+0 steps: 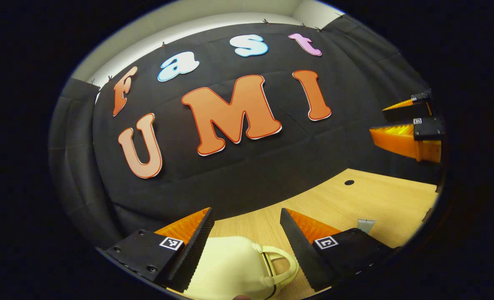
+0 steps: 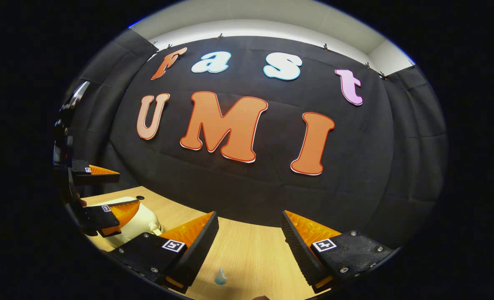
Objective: First open the suitcase, pack the skin care products into it, and then close the suitcase.
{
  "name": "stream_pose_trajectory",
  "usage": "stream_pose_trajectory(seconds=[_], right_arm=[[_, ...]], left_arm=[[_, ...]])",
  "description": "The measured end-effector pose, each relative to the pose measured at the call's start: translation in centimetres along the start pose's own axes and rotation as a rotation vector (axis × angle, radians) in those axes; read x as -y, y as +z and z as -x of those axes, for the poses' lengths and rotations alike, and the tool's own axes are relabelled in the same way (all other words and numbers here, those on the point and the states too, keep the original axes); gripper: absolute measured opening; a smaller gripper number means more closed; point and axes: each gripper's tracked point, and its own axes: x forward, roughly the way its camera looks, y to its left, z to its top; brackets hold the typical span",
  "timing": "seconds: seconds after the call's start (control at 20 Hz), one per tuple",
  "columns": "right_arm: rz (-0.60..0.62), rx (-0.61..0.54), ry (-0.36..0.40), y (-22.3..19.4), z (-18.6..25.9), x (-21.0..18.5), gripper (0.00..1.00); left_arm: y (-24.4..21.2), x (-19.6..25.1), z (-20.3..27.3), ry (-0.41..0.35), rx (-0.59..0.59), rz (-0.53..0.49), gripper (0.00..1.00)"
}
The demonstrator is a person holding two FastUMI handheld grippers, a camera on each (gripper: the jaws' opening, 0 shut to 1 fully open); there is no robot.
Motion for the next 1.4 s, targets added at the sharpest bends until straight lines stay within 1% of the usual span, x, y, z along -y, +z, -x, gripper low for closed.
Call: stream_pose_trajectory(seconds=[0.1, 0.25, 0.45, 0.55, 0.75, 0.85, 1.15, 1.2, 1.3, 1.35, 1.4], right_arm=[[0.003, 0.000, -0.017, 0.0, -0.2, 0.9, 0.95], [0.005, 0.000, -0.040, -0.2, -0.1, 2.1, 0.95], [0.010, -0.005, -0.071, -0.5, 0.1, 3.4, 0.95], [0.010, -0.013, -0.085, -0.9, 0.2, 4.0, 0.95], [0.011, -0.030, -0.102, -1.8, 0.6, 4.9, 0.96], [0.006, -0.037, -0.110, -2.1, 0.7, 5.1, 0.95], [0.003, -0.044, -0.115, -2.6, 1.1, 5.1, 0.96], [0.004, -0.043, -0.116, -2.6, 1.1, 5.1, 0.95], [0.005, -0.038, -0.122, -2.5, 1.4, 5.3, 0.96], [0.002, -0.038, -0.123, -2.6, 1.5, 5.4, 0.96], [-0.001, -0.040, -0.126, -2.7, 1.7, 5.4, 0.95]], left_arm=[[-0.6, 0.7, 0.0, -0.015, -0.010, -0.042, 0.98], [-2.3, 2.2, -0.1, -0.048, -0.035, -0.137, 0.98], [-6.1, 4.0, -0.7, -0.110, -0.121, -0.244, 0.98], [-7.9, 4.6, -1.0, -0.132, -0.153, -0.325, 0.98], [-11.5, 6.7, 0.0, -0.230, -0.182, -0.473, 0.97], [-13.2, 7.4, 0.5, -0.261, -0.204, -0.534, 0.97], [-17.0, 8.1, 0.4, -0.296, -0.278, -0.672, 0.97], [-17.5, 8.0, 0.2, -0.289, -0.290, -0.695, 0.92], [-18.4, 7.8, -0.1, -0.276, -0.313, -0.729, 0.90], [-18.7, 7.7, -0.3, -0.268, -0.319, -0.751, 0.88], [-19.3, 7.7, -0.6, -0.270, -0.329, -0.776, 0.80]])
